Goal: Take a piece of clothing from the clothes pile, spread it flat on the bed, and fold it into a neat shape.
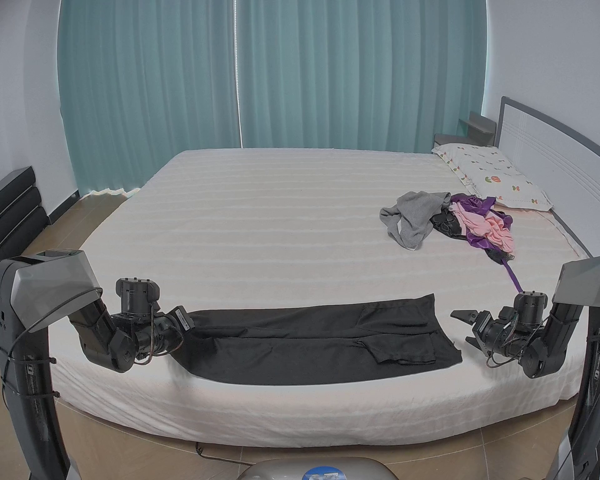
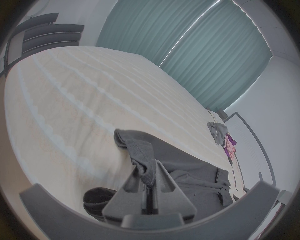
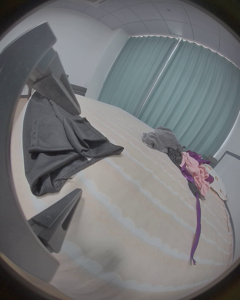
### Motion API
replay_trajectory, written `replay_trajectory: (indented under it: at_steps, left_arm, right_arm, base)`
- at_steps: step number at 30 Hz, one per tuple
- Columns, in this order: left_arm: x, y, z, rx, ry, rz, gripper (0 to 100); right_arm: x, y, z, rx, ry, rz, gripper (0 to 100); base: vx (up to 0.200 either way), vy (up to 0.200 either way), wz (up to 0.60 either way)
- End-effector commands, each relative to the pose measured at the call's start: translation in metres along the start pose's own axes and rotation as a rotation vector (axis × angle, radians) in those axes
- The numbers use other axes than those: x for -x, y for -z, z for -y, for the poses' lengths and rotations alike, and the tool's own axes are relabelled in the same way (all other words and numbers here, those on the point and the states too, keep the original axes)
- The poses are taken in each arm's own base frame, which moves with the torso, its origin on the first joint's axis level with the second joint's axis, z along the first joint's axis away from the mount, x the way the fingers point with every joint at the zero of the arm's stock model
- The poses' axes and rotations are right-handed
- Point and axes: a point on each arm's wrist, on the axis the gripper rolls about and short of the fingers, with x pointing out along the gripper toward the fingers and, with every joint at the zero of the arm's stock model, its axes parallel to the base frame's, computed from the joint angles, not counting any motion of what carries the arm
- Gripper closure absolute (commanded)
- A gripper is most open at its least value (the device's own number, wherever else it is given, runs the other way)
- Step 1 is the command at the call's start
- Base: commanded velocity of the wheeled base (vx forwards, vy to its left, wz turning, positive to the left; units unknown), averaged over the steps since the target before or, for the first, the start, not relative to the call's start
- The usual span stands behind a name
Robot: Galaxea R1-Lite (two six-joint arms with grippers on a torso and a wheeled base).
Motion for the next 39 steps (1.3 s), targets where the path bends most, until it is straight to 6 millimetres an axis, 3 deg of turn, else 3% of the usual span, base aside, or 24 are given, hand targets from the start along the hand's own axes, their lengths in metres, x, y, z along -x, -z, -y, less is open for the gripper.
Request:
replay_trajectory:
  at_steps: [1,17,30,39]
  left_arm:
    - [0.008,-0.003,0.009,-0.008,0.02,0.013,100]
    - [0.037,-0.004,0.065,-0.073,0.094,0.007,100]
    - [0.03,0.01,0.113,-0.139,0.083,-0.045,100]
    - [0.022,0.029,0.147,-0.162,0.12,-0.097,100]
  right_arm:
    - [-0.002,0.002,0.003,-0.005,0.008,-0.007,0]
    - [-0.007,0.005,0.005,-0.034,0.01,-0.013,0]
    - [-0.009,0.007,0.006,-0.031,0.027,-0.008,0]
    - [-0.009,0.008,0.008,-0.031,0.03,-0.011,0]
  base:
    - [0.0,-0.2,0.0]
    - [0.0,-0.2,0.0]
    - [0.0,-0.2,0.0]
    - [0.0,-0.2,0.0]
